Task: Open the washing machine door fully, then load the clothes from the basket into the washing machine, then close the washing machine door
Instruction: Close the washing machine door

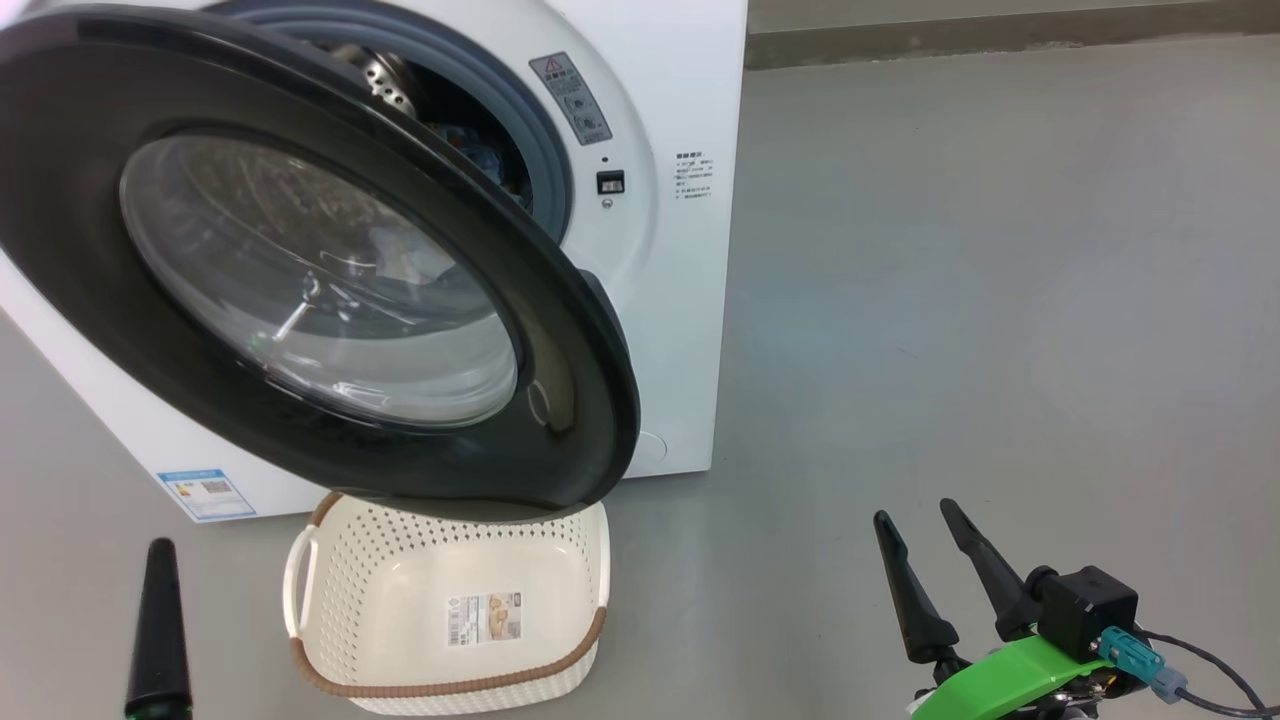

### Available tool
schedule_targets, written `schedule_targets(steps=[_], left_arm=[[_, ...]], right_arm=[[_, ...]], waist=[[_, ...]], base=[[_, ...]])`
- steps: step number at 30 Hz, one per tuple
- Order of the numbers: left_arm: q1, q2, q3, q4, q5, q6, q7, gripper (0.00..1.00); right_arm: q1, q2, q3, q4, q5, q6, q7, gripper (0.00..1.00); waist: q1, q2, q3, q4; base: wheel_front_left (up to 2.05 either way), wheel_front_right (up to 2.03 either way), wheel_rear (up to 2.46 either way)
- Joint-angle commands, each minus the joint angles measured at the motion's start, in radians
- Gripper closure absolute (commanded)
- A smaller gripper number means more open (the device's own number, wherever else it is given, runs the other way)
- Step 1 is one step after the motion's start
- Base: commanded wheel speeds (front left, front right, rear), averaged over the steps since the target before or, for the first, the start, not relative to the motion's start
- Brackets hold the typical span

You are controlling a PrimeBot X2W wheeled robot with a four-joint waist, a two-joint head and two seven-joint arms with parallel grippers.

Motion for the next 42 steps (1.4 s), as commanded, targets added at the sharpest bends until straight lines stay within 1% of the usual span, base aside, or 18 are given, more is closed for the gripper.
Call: schedule_targets(steps=[1, 5, 9, 10, 12, 16, 17, 18, 19, 21, 23, 27, 29, 34, 37, 42], left_arm=[[-0.014, 0.040, 0.007, -0.036, 0.058, -0.011, -0.043, 0.00], [-0.013, 0.118, -0.087, -0.025, 0.194, -0.011, -0.160, 0.00], [-0.022, 0.166, -0.124, 0.000, 0.324, -0.011, -0.208, 0.00], [-0.026, 0.170, -0.115, 0.008, 0.368, -0.011, -0.211, 0.00], [-0.034, 0.153, -0.069, 0.010, 0.476, -0.011, -0.212, 0.00], [-0.033, 0.132, -0.005, 0.009, 0.761, -0.011, -0.212, 0.00], [-0.032, 0.123, 0.001, 0.009, 0.821, -0.011, -0.212, 0.00], [-0.032, 0.123, 0.001, 0.009, 0.821, -0.011, -0.212, 0.00], [-0.027, 0.119, 0.003, 0.012, 0.877, -0.011, -0.212, 0.00], [-0.018, 0.126, -0.025, 0.022, 0.973, -0.011, -0.212, 0.00], [-0.015, 0.108, -0.022, 0.033, 1.024, -0.011, -0.212, 0.00], [-0.007, 0.071, 0.028, 0.074, 1.137, -0.008, -0.212, 0.00], [0.000, 0.053, 0.055, 0.103, 1.199, 0.020, -0.212, 0.00], [0.016, 0.015, 0.066, 0.161, 1.286, 0.036, -0.212, 0.00], [0.029, 0.002, 0.072, 0.192, 1.298, 0.043, -0.212, 0.00], [0.029, -0.009, 0.085, 0.206, 1.306, 0.043, -0.212, 0.00]], right_arm=[[-0.011, 0.001, 0.030, -0.026, 0.016, 0.002, -0.012, 0.00], [-0.012, 0.001, 0.029, -0.028, 0.016, 0.002, -0.012, 0.00], [-0.010, 0.001, 0.026, -0.030, 0.015, 0.002, -0.012, 0.00], [-0.010, 0.001, 0.025, -0.031, 0.014, 0.002, -0.012, 0.00], [-0.009, 0.001, 0.025, -0.032, 0.014, 0.002, -0.012, 0.00], [-0.011, 0.001, 0.025, -0.034, 0.013, 0.002, -0.012, 0.00], [-0.012, 0.001, 0.025, -0.034, 0.014, 0.002, -0.012, 0.00], [-0.012, 0.001, 0.025, -0.034, 0.014, 0.002, -0.012, 0.00], [-0.012, 0.001, 0.025, -0.034, 0.014, 0.002, -0.012, 0.00], [-0.013, 0.001, 0.026, -0.034, 0.014, 0.002, -0.012, 0.00], [-0.013, 0.001, 0.026, -0.034, 0.015, 0.002, -0.012, 0.00], [-0.012, 0.001, 0.026, -0.032, 0.016, 0.002, -0.012, 0.00], [-0.012, 0.001, 0.026, -0.032, 0.016, 0.002, -0.012, 0.00], [-0.010, 0.001, 0.029, -0.032, 0.012, 0.002, -0.012, 0.00], [-0.010, 0.001, 0.033, -0.031, 0.012, 0.002, -0.012, 0.00], [-0.010, 0.001, 0.031, -0.030, 0.007, 0.002, -0.012, 0.00]], waist=[[0.0000, 0.0000, 0.001, 0.000], [0.0000, 0.0000, 0.002, 0.001], [0.0000, 0.0000, 0.000, 0.003], [0.0000, 0.0000, 0.000, 0.004], [0.0000, 0.0000, 0.002, 0.004], [0.0000, 0.0000, 0.005, 0.003], [0.0000, 0.0000, 0.006, 0.002], [0.0000, 0.0000, 0.006, 0.002], [0.0000, 0.0000, 0.006, 0.002], [0.0000, 0.0000, 0.008, 0.000], [0.0000, 0.0000, 0.009, -0.001], [0.0000, 0.0000, 0.009, -0.003], [0.0000, 0.0000, 0.008, -0.004], [0.0000, 0.0000, 0.003, -0.007], [0.0000, 0.0000, 0.001, -0.009], [0.0000, 0.0000, -0.002, -0.008]], base=[[0.00, 0.00, 0.00], [0.00, 0.00, 0.00], [0.00, 0.00, 0.00], [0.00, 0.00, 0.00], [0.00, 0.00, 0.00], [0.00, 0.00, 0.00], [0.00, 0.00, 0.00], [0.00, 0.00, 0.00], [0.00, 0.00, 0.00], [0.00, 0.00, 0.00], [0.00, 0.00, 0.00], [0.00, 0.00, 0.00], [0.00, 0.00, 0.00], [0.00, 0.00, 0.00], [0.00, 0.00, 0.00], [0.00, 0.00, 0.00]])
